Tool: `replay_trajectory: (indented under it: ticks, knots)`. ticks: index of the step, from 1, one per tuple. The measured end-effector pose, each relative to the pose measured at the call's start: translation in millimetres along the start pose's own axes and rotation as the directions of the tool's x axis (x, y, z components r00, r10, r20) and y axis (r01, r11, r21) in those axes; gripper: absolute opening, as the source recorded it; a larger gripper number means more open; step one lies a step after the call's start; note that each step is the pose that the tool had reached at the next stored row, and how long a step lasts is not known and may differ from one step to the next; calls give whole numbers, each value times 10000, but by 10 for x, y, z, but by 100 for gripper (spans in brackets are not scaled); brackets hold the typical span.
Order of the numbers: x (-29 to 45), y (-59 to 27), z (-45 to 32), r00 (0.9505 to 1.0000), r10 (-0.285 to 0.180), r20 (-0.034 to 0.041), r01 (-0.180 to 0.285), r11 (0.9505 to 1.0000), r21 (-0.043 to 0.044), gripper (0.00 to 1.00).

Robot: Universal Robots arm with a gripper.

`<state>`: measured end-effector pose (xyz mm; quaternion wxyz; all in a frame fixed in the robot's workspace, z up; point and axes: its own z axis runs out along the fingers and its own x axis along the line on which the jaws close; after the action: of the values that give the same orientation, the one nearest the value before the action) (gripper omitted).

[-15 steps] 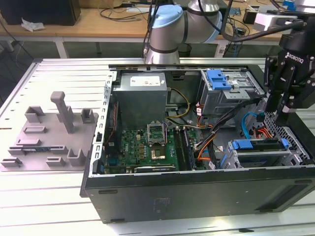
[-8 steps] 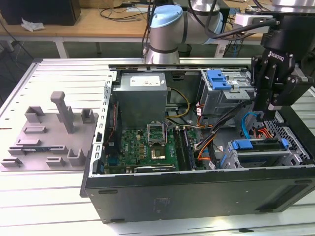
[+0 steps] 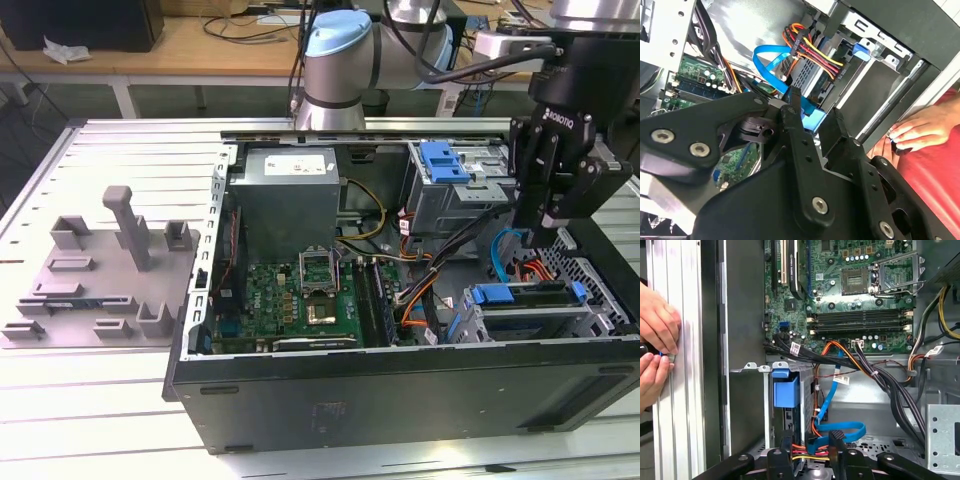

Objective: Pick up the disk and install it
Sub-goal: 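Insert the second disk wire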

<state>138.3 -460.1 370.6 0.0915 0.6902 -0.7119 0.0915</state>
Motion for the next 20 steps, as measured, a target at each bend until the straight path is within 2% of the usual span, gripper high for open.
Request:
replay_trajectory:
  ticks: [2, 3, 4, 5, 10, 13, 16, 17, 18, 20]
  knots:
    - [10, 0, 7, 10000, 73, 1, -73, 10000, -20, 41]
    - [13, 0, 8, 10000, 93, -1, -93, 10000, -25, 34]
    - [16, 0, 10, 9999, 115, -1, -115, 9999, -31, 34]
    - [19, -1, 13, 9999, 139, 0, -139, 9999, -37, 27]
    - [39, -1, 47, 9994, 338, -4, -338, 9994, -90, 27]
    - [38, -1, 63, 9991, 427, 38, -427, 9990, -117, 27]
    - [27, -1, 65, 9990, 436, 44, -435, 9990, -119, 27]
    - [22, -1, 63, 9990, 435, 42, -435, 9990, -118, 25]
    - [14, 0, 61, 9990, 436, 40, -435, 9990, -119, 19]
    - [4, 0, 58, 9990, 435, 35, -434, 9990, -118, 16]
